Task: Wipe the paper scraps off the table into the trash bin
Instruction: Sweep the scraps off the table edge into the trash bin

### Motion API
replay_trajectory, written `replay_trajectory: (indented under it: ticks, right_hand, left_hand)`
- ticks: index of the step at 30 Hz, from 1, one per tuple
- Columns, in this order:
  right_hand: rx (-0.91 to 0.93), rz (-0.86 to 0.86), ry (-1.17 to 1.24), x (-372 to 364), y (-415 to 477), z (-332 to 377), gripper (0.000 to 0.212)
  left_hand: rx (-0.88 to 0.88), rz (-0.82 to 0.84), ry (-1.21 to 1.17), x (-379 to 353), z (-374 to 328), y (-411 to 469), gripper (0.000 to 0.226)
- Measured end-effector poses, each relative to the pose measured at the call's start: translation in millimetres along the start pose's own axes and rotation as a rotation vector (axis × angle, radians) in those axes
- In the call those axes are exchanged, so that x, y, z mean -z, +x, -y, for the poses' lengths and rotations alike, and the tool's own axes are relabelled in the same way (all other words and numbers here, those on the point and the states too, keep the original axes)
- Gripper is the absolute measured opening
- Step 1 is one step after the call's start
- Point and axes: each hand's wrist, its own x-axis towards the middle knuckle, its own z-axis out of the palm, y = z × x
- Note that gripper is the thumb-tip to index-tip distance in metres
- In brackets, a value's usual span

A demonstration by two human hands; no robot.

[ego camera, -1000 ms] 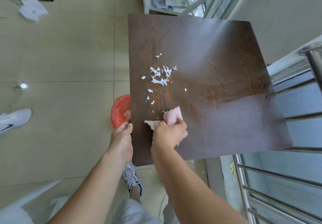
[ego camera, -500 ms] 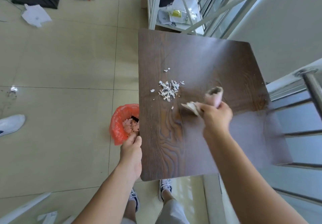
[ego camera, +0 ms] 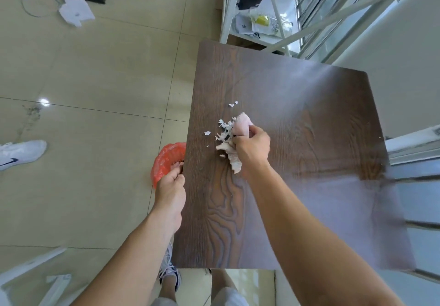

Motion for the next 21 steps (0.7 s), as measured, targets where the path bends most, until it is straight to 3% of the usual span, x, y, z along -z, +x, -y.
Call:
replay_trajectory:
  ticks: [3, 7, 11, 15, 21]
  right_hand:
    - [0.021, 0.008, 0.019, 30.0, 10.4, 10.0, 0.047]
    - [0.154, -0.011, -0.193, 94.8, 53.5, 35.8, 0.021]
    - [0.182, 0.085, -0.426, 76.6, 111.6, 55.2, 0.018]
    - [0.389, 0.296, -0.62, 22.7, 105.2, 71.5, 0.058]
    - [0.683, 0.764, -0.96, -5.0, 69.1, 87.6, 0.065]
  left_hand:
    - [-0.008, 0.006, 0.002, -4.1, -12.1, -15.7, 0.044]
    - [0.001, 0.025, -0.021, -5.4, -17.6, -20.9, 0.046]
    - [-0.007, 0.015, -0.011, -4.1, -16.5, -23.2, 0.047]
    - [-0.022, 0.0, 0.003, -4.7, -14.4, -26.8, 0.044]
    - [-0.025, -0.018, 0.006, -5.2, -13.0, -25.8, 0.045]
